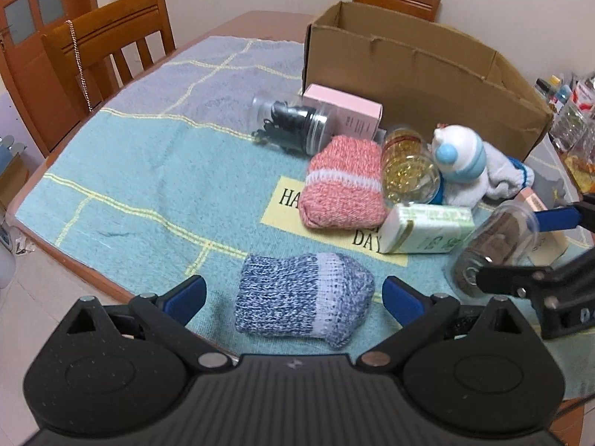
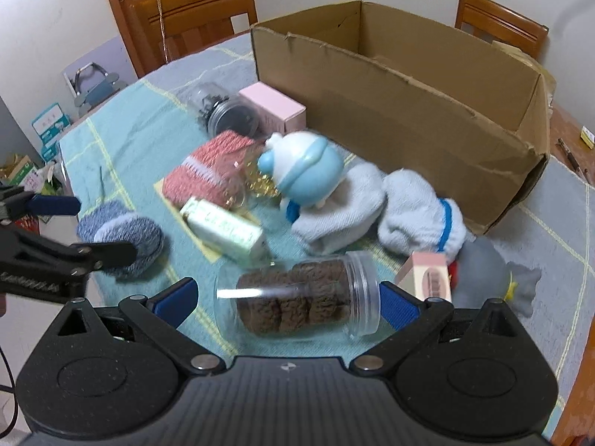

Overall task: Organize objects
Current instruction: 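Grasp the blue knit sock with the left gripper while right approaches the cookie jar, then grasp the brown cookie jar with the right gripper while left holds the sock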

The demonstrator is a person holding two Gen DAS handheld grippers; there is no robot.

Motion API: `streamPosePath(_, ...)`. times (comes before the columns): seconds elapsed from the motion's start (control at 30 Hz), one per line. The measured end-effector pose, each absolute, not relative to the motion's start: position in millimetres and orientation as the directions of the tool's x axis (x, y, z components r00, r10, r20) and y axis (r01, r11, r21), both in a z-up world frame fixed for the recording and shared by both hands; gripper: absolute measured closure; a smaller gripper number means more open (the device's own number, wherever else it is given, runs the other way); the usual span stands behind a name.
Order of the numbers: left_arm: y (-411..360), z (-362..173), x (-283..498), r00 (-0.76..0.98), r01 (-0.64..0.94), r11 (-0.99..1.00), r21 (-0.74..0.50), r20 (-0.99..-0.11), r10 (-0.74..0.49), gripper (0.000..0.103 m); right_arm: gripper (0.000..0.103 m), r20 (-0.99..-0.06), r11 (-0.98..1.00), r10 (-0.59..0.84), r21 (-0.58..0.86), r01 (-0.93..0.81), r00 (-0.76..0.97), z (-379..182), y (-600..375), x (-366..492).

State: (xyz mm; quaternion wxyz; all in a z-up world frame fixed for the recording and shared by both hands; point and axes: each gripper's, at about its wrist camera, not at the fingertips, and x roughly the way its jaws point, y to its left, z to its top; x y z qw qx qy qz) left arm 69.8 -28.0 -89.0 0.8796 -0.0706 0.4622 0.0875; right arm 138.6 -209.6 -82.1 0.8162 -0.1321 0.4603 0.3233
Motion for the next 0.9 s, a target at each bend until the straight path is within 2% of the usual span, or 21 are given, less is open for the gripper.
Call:
streamPosePath(0.23, -30, -101, 80, 0.539, -0.183, 0.983, -0.035, -0.839, 0.07, 0.006, 0.0, -0.848, 0.759, 0.371, 0.042, -0.65, 0.379, -89, -209, 132)
streamPosePath(0.33, -34, -104, 80, 0.532, -0.16, 0.986, -0.049, -0.846, 0.044, 0.014, 0.0, -0.851, 0.753, 0.355, 0.015, -0.657, 0.388, -92, -207, 130)
streamPosePath(0.6, -33, -111, 82, 0.541, -0.178, 0.983, -0.051, -0.839, 0.055, 0.014, 0.0, -0.85, 0.742, 0.335, -0.028, -0.67, 0.407, -98, -199, 130)
streamPosePath(0.9, -36, -111, 82, 0.549, -0.164, 0.986, -0.025, -0.833, 0.07, 0.02, 0.0, -0.849, 0.748, 0.312, -0.057, -0.661, 0.427, -102, -192, 135)
